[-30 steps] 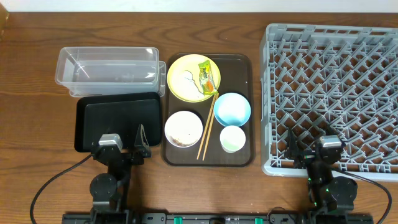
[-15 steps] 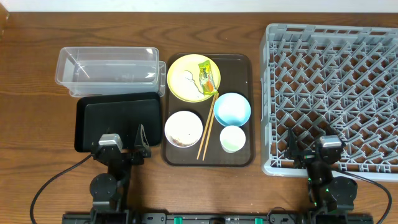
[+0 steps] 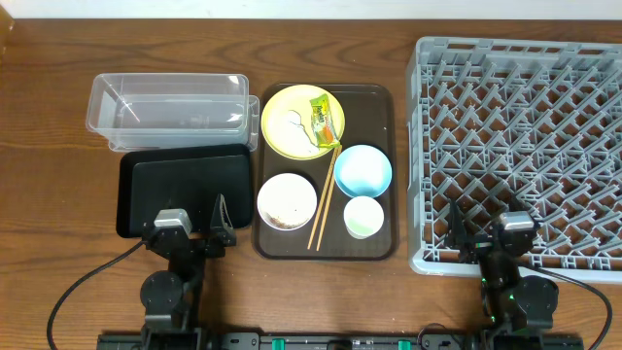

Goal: Sort waste into correct bins and load items into the dishwasher rack

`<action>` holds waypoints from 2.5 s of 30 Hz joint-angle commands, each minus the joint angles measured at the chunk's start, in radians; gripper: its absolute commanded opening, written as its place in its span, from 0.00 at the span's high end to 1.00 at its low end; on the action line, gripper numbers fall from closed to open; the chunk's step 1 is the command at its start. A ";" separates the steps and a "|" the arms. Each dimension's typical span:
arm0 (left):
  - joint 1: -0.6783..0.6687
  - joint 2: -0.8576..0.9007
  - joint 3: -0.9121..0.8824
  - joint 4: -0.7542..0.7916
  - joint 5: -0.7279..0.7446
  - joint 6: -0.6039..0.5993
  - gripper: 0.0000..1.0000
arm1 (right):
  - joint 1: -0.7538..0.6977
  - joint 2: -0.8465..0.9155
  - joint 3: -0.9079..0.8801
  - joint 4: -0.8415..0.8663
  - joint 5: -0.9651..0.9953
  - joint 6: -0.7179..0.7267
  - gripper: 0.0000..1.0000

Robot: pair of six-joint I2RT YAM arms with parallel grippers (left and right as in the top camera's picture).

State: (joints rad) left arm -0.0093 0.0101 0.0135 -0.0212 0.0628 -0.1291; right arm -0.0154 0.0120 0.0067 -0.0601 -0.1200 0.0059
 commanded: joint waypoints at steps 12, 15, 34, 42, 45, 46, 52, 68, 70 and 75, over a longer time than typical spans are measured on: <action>0.003 0.042 0.029 -0.047 0.008 0.016 0.05 | 0.009 0.006 0.015 -0.012 0.042 -0.014 0.01; 0.003 0.110 0.064 -0.047 0.008 -0.011 0.05 | 0.009 0.040 0.043 -0.021 0.062 -0.010 0.01; 0.003 0.948 0.837 -0.711 0.008 -0.013 0.05 | 0.009 0.784 0.666 -0.488 0.119 0.049 0.01; 0.003 1.046 0.925 -0.768 0.104 -0.014 0.05 | 0.010 0.990 0.863 -0.636 0.109 0.049 0.01; 0.003 1.046 0.926 -0.695 0.201 -0.026 0.05 | 0.009 1.001 0.865 -0.636 0.108 0.049 0.01; 0.003 1.048 0.928 -0.667 0.216 -0.057 0.05 | 0.010 1.000 0.865 -0.634 0.107 0.049 0.01; 0.001 1.131 1.010 -0.591 0.213 -0.094 0.07 | 0.010 1.000 0.865 -0.621 0.108 0.049 0.01; -0.254 1.600 1.276 -0.386 0.074 -0.108 0.16 | 0.010 1.001 0.865 -0.618 0.108 0.061 0.01; -0.275 1.657 1.276 -0.359 0.074 -0.127 0.16 | 0.010 1.001 0.865 -0.620 0.108 0.061 0.01; -0.295 1.777 1.276 -0.312 0.075 -0.217 0.16 | 0.010 1.001 0.865 -0.629 0.108 0.061 0.01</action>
State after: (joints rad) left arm -0.2985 1.7405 1.2732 -0.3470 0.1570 -0.2760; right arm -0.0154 1.0134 0.8520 -0.6853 -0.0074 0.0498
